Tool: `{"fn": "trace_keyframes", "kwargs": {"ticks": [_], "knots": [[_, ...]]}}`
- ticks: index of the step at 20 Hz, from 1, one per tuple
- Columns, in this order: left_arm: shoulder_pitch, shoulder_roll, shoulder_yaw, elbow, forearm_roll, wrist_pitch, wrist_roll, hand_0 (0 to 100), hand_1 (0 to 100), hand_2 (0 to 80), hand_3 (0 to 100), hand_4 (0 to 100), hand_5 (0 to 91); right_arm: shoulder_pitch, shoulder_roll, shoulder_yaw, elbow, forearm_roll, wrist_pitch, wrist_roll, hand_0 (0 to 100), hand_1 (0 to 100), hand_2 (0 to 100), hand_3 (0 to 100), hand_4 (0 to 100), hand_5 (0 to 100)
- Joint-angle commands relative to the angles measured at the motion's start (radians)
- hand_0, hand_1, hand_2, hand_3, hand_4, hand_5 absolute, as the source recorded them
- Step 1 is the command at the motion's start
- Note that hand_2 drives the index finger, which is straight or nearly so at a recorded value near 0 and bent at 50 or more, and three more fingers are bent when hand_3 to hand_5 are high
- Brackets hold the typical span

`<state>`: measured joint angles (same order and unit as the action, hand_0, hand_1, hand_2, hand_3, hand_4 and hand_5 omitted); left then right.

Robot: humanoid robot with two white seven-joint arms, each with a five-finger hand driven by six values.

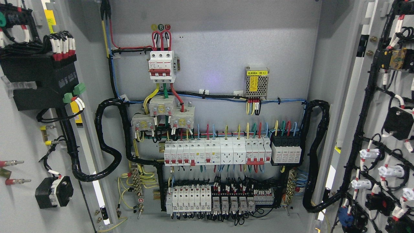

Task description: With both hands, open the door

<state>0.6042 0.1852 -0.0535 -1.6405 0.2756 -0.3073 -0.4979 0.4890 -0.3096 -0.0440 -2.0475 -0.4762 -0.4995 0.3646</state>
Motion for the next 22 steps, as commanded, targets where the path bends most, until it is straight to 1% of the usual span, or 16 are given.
{"fn": "trace_keyframes", "kwargs": {"ticks": [1,3,4,6,8,11,13,15,20,22], "knots": [[-0.02,0.027,0.05,-0.407,0.0,-0.015,-0.031,10,2,0.0,0,0,0.0,0.003,-0.068,-0.157,-0.042,-0.001,-0.011,-0.033,22,7,0,0,0,0],[-0.032,0.027,0.075,-0.424,-0.001,-0.042,-0.031,9,1,0.0,0,0,0.0,0.0,-0.081,-0.162,-0.042,-0.001,-0.011,-0.045,21,7,0,0,0,0],[-0.043,0.027,0.086,-0.424,-0.001,-0.074,-0.031,9,1,0.0,0,0,0.0,-0.01,-0.086,-0.168,-0.042,-0.001,-0.011,-0.047,22,7,0,0,0,0],[-0.067,0.025,0.109,-0.426,0.002,-0.107,-0.031,8,1,0.0,0,0,0.0,-0.041,-0.083,-0.186,-0.042,-0.001,-0.011,-0.047,22,7,0,0,0,0],[-0.083,0.025,0.132,-0.427,0.008,-0.133,-0.034,7,0,0.0,0,0,0.0,-0.055,-0.085,-0.188,-0.042,-0.001,-0.011,-0.047,22,7,0,0,0,0],[-0.107,0.028,0.153,-0.427,0.063,-0.139,-0.034,6,0,0.0,0,1,0.0,-0.069,-0.086,-0.186,-0.042,-0.004,-0.011,-0.047,21,7,0,0,0,0],[-0.121,0.028,0.176,-0.429,0.095,-0.145,-0.036,4,1,0.0,4,4,0.0,-0.075,-0.085,-0.188,-0.042,-0.004,-0.013,-0.047,21,7,0,0,0,0],[-0.13,0.03,0.196,-0.429,0.134,-0.145,-0.036,4,0,0.0,4,4,0.0,-0.076,-0.086,-0.178,-0.042,-0.005,-0.013,-0.047,21,7,0,0,0,0],[-0.138,0.036,0.26,-0.429,0.186,-0.144,-0.045,4,0,0.0,4,4,0.0,-0.078,-0.085,-0.174,-0.042,-0.012,-0.013,-0.047,21,7,0,0,0,0],[-0.139,0.037,0.288,-0.429,0.195,-0.144,-0.053,4,0,0.0,4,4,0.0,-0.086,-0.085,-0.175,-0.042,-0.015,-0.016,-0.047,21,7,0,0,0,0]]}}
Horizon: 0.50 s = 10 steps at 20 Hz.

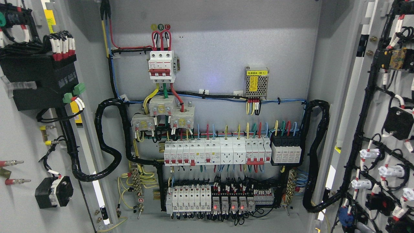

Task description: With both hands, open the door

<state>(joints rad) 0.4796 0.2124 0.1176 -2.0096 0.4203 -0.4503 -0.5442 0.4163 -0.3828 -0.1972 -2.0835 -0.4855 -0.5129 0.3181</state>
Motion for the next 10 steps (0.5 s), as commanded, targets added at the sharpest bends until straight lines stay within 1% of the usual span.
{"fn": "trace_keyframes", "kwargs": {"ticks": [1,5,7,9,10], "knots": [[-0.015,0.012,0.125,-0.06,0.057,-0.001,-0.011,4,0,0.0,4,4,0.0,-0.022,-0.011,-0.021,-0.006,-0.005,-0.002,-0.001,21,7,0,0,0,0],[-0.009,0.008,0.139,-0.06,0.063,-0.002,-0.02,3,0,0.3,4,4,0.0,-0.031,-0.002,-0.027,-0.006,-0.007,0.002,-0.001,22,7,0,0,0,0],[-0.006,0.008,0.158,-0.06,0.064,-0.002,-0.02,3,0,0.5,5,4,0.0,-0.033,-0.004,-0.031,-0.006,-0.013,0.001,-0.001,22,7,0,0,0,0],[-0.001,0.007,0.178,-0.06,0.069,-0.001,-0.02,3,0,0.9,5,4,0.0,-0.031,-0.004,-0.031,-0.004,-0.074,0.005,-0.001,22,7,0,0,0,0],[0.004,0.005,0.192,-0.06,0.086,-0.001,-0.02,3,0,1.1,6,4,0.0,-0.028,-0.007,-0.028,-0.004,-0.093,0.005,-0.001,22,7,0,0,0,0]]}}
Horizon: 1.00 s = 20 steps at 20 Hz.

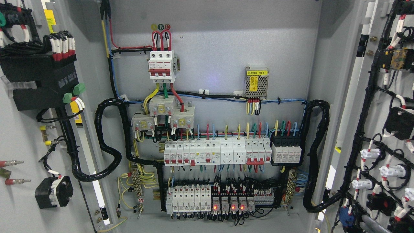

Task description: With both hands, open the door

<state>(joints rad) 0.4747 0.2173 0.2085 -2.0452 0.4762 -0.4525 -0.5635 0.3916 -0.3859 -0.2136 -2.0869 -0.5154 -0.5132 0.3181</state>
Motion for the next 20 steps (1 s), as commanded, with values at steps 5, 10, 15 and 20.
{"fn": "trace_keyframes", "kwargs": {"ticks": [5,10,15,20], "knots": [[0.051,0.001,0.161,-0.023,0.082,0.002,-0.013,3,0,1.8,6,5,0.0,-0.003,0.004,-0.021,-0.001,-0.069,-0.001,-0.001,21,7,0,0,0,0],[0.065,0.002,0.25,-0.015,0.166,0.027,-0.051,3,0,2.7,7,5,0.0,0.003,0.013,-0.049,0.001,-0.071,-0.004,0.001,21,7,0,0,0,0],[0.053,0.005,0.354,-0.003,0.271,0.21,-0.122,2,0,3.5,8,6,0.0,0.01,0.05,-0.058,0.001,-0.074,-0.004,0.001,21,7,0,0,0,0],[-0.028,0.059,0.416,0.1,0.279,0.291,-0.187,2,0,4.0,9,6,0.0,0.012,0.059,-0.061,0.002,-0.146,0.004,-0.001,21,7,0,0,0,0]]}}
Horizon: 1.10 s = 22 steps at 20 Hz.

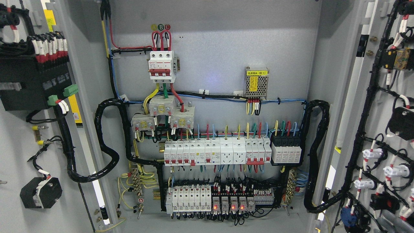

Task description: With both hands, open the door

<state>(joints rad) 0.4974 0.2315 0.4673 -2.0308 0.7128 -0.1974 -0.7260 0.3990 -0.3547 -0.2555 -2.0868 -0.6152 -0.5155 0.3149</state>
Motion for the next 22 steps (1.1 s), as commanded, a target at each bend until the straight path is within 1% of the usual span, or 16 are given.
{"fn": "trace_keyframes", "kwargs": {"ticks": [1,3,6,8,12,15,17,22], "knots": [[-0.063,0.057,0.168,0.102,0.043,0.042,-0.026,2,0,4.2,9,6,0.0,0.004,0.026,-0.019,0.002,-0.05,0.008,0.004,22,7,0,0,0,0],[-0.075,0.077,0.186,0.122,0.057,0.064,-0.035,2,0,4.4,10,6,0.0,0.004,0.026,-0.024,0.005,-0.051,0.008,0.003,21,7,0,0,0,0],[-0.076,0.083,0.217,0.129,0.083,0.087,-0.053,2,0,5.2,12,7,0.0,0.004,0.032,-0.053,0.008,-0.052,0.009,0.003,22,7,0,0,0,0],[-0.077,0.083,0.238,0.138,0.083,0.099,-0.078,2,0,5.6,13,8,0.0,0.004,0.048,-0.067,0.011,-0.063,0.008,0.003,22,7,0,0,0,0],[-0.077,0.088,0.274,0.167,0.083,0.105,-0.112,1,0,5.7,14,8,0.0,0.006,0.052,-0.087,0.019,-0.092,0.009,0.004,22,7,0,0,0,0],[-0.079,0.111,0.28,0.201,0.083,0.118,-0.13,1,0,5.8,15,9,0.0,0.014,0.065,-0.099,0.019,-0.092,0.009,0.004,21,7,0,0,0,0],[-0.083,0.114,0.28,0.218,0.085,0.125,-0.133,1,0,6.1,15,9,0.0,0.032,0.069,-0.108,0.024,-0.093,0.005,0.004,21,7,0,0,0,0],[-0.118,0.143,0.294,0.279,0.085,0.154,-0.135,0,0,6.6,17,10,0.0,0.037,0.072,-0.122,0.027,-0.095,0.002,0.004,21,7,0,0,0,0]]}}
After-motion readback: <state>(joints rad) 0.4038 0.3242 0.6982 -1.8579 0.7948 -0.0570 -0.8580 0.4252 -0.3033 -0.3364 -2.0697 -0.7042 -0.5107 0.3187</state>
